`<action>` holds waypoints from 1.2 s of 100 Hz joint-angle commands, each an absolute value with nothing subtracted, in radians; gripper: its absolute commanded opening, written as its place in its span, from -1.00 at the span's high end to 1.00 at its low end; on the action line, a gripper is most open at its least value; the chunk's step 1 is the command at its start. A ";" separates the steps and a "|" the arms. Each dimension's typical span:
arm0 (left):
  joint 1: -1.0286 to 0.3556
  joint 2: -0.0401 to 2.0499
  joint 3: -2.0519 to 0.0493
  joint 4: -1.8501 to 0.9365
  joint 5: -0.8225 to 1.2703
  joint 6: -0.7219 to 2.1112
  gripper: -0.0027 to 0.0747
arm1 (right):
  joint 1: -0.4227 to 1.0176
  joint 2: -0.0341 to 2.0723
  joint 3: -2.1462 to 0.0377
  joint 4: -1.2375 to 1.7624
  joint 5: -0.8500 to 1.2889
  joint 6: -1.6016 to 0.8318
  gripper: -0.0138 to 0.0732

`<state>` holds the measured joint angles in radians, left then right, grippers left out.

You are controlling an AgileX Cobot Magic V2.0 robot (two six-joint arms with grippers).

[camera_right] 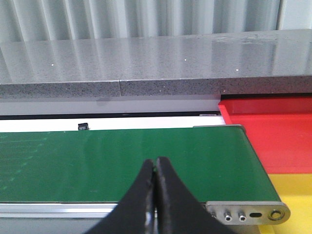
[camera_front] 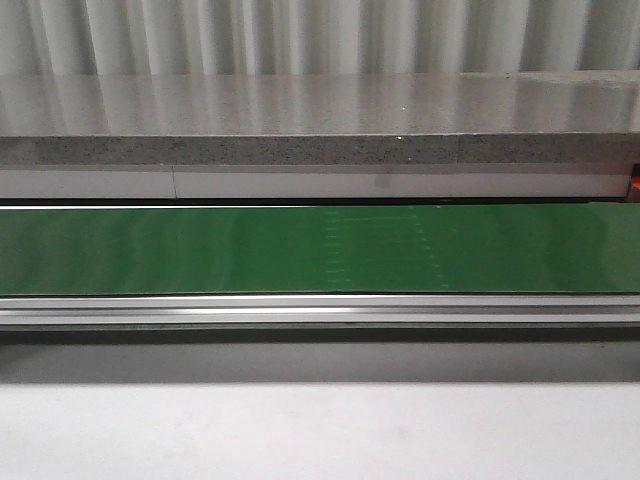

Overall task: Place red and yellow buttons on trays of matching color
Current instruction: 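Close the left gripper on the red push-button and lift it, then lower the red button onto the green belt and open the left gripper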

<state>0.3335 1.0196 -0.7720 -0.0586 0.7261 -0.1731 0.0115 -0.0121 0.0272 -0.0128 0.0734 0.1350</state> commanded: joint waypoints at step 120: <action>0.090 1.530 -1.207 -0.116 0.845 0.061 0.58 | 0.012 -0.027 0.029 -0.023 -0.008 0.135 0.84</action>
<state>0.0968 1.5650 -1.1757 -0.1112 0.8659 0.0366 0.0115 -0.0121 0.0272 -0.0128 0.0734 0.1350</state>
